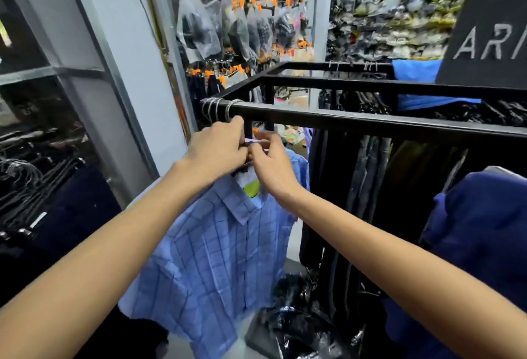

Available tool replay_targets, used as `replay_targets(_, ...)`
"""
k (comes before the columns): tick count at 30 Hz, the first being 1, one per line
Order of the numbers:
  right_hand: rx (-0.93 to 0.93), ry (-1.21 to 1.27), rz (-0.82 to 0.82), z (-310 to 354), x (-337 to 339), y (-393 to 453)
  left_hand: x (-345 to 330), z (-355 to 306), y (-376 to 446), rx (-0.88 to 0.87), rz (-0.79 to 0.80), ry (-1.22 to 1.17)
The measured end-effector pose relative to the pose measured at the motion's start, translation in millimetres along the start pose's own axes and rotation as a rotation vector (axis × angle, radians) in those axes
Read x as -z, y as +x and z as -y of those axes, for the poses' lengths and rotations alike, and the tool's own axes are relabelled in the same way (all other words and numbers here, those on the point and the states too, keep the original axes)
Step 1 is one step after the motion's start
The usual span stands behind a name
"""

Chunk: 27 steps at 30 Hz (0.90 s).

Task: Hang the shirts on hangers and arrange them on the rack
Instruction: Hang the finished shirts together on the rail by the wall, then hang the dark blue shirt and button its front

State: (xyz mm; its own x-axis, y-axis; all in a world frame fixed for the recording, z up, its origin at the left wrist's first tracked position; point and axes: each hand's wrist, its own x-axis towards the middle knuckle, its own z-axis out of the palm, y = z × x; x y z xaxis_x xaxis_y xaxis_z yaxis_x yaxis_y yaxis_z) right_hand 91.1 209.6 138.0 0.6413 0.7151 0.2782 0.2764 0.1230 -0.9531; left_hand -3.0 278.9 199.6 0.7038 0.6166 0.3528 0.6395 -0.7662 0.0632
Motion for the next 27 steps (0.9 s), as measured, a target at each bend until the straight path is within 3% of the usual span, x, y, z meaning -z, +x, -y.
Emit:
replay_targets(4,0.237,-0.265,-0.173,2.1,64.5,-5.2,1.8,-49.9,11.8,-0.096,0.056,-0.081)
replay_targets(8,0.326,-0.449,-0.145,-16.5,140.4,-31.1,-2.6,-81.9,-1.6,-0.199,0.122,-0.185)
replay_targets(16,0.277,-0.629,-0.266,-25.2,247.4,-97.7,-60.1,-218.3,-8.4,-0.565,0.327,-0.494)
replay_targets(23,0.369,-0.913,-0.720,1.0,331.8,-159.2,-101.2,-308.5,-24.5,-0.771,0.432,-0.858)
replay_targets(25,0.309,-0.967,-0.828,0.4,349.0,-172.9,-106.9,-327.2,-27.0,-0.829,0.409,-0.861)
replay_targets(27,0.175,-1.005,-0.818,-3.9,362.8,-183.2,-115.5,-339.1,-28.6,-0.869,0.430,-0.820)
